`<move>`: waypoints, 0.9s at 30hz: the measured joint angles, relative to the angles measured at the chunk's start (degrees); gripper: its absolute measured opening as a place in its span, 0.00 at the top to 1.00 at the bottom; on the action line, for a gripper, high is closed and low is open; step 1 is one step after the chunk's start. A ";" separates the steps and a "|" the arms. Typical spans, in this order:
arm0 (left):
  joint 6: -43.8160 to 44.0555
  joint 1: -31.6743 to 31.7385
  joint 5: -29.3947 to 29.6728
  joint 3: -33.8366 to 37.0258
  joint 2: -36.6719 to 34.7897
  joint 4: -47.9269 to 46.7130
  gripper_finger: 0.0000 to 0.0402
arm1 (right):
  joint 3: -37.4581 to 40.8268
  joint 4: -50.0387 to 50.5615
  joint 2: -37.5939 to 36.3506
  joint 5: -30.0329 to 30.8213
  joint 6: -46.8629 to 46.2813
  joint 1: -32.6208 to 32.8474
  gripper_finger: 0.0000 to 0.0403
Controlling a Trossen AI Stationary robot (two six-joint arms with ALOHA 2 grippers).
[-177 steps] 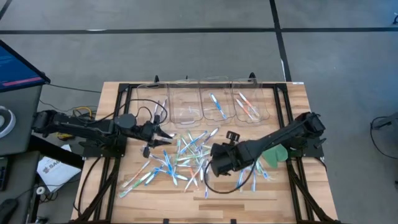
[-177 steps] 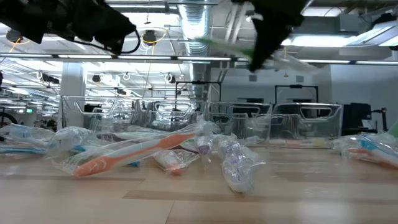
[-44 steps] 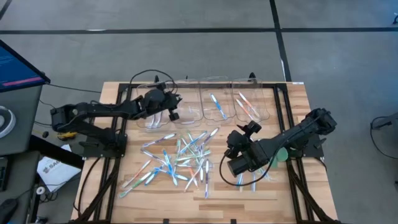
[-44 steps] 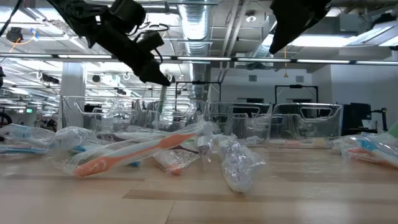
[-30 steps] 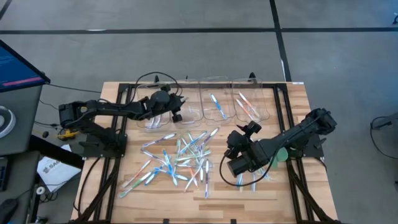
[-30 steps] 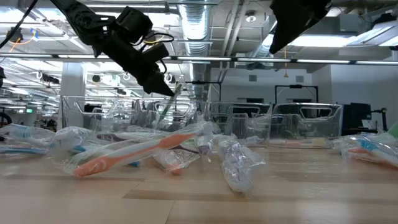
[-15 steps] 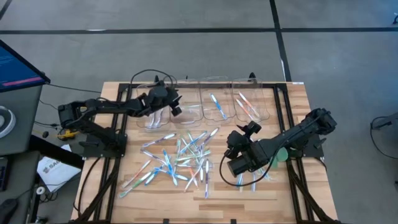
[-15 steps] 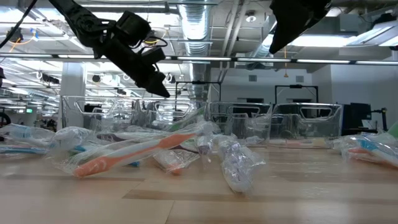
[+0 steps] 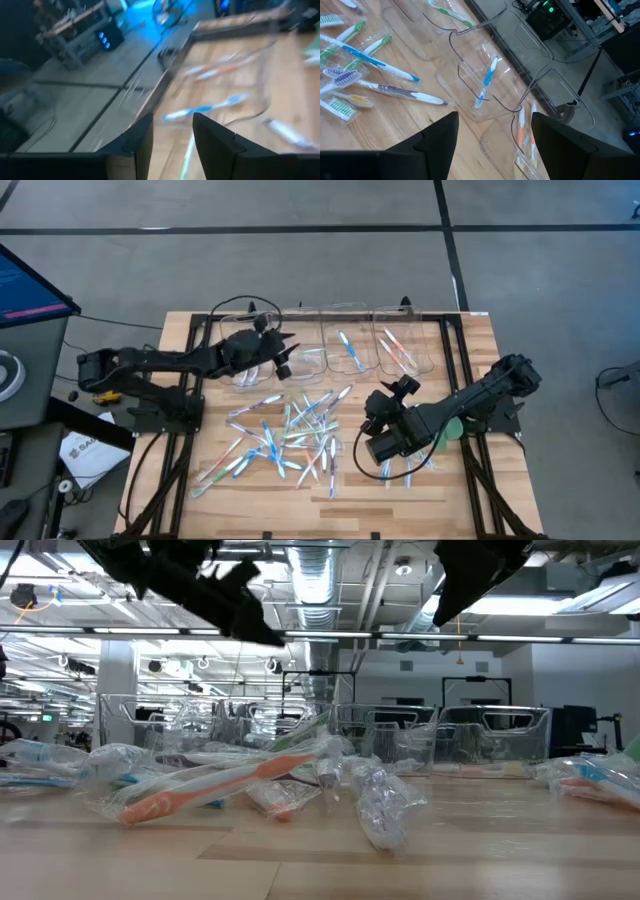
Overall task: Pick & Place Toothbrushes
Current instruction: Put the blue toothbrush into the middle right transparent bin
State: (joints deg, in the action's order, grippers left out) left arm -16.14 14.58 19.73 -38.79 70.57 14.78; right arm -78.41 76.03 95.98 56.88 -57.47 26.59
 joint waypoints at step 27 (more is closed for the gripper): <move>0.12 -14.87 -0.08 4.83 -8.77 -0.23 0.70 | -0.02 -2.82 0.00 -0.57 0.99 0.02 0.39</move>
State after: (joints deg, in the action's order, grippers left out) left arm -16.02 -0.29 19.64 -33.95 61.80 14.55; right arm -78.43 73.21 95.98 56.31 -56.48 26.61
